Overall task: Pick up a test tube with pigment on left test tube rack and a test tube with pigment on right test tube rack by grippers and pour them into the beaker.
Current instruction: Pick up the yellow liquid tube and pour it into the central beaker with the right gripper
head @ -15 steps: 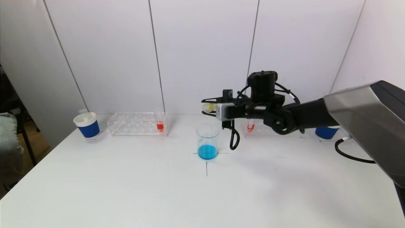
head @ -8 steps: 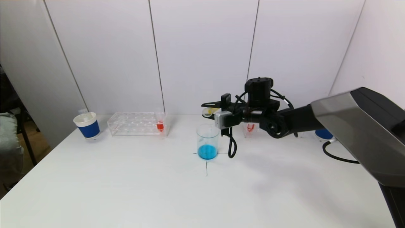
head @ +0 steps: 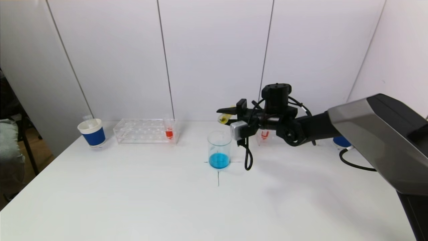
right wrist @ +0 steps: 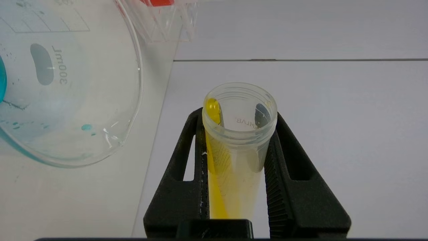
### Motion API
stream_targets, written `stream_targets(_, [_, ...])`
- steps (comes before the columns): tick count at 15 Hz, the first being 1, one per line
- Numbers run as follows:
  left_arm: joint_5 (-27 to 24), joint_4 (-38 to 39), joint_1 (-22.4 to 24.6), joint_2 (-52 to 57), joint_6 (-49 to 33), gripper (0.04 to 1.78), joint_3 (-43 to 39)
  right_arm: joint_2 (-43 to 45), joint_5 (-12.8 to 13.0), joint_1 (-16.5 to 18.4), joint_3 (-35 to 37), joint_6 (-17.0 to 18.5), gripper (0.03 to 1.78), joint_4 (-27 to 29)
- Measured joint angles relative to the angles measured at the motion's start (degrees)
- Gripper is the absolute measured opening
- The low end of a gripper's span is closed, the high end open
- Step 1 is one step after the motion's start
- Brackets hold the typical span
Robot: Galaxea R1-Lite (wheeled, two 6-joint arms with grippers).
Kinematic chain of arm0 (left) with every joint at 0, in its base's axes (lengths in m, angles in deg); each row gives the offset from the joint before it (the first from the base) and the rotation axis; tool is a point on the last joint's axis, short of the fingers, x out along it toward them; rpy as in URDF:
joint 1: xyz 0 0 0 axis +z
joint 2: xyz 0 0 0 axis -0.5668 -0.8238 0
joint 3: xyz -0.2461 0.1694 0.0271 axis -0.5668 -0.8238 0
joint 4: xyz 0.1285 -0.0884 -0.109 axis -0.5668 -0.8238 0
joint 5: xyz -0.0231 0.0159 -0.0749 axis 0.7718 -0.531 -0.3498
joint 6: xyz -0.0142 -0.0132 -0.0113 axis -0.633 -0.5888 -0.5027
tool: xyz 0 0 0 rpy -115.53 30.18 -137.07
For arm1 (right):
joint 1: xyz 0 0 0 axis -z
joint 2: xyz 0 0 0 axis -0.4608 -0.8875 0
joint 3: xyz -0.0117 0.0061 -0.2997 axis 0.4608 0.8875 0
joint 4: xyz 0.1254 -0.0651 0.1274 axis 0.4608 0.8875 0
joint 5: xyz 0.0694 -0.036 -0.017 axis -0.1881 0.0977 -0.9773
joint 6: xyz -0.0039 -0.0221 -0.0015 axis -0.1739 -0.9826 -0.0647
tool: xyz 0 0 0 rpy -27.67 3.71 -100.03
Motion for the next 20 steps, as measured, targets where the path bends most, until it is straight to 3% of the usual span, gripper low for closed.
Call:
stream_targets(9, [0.00,0.00,0.00,0.00,-0.02,1.77,0.00,-0.45,0.87,0.11,-0.06,-4.12,0.53,-1.58])
stream_targets(20, [0.00,0.00,0.00,0.00,-0.02,1.77,0.00,0.13,1.02,0.20,-0.63,-13.06,0.53,-1.55])
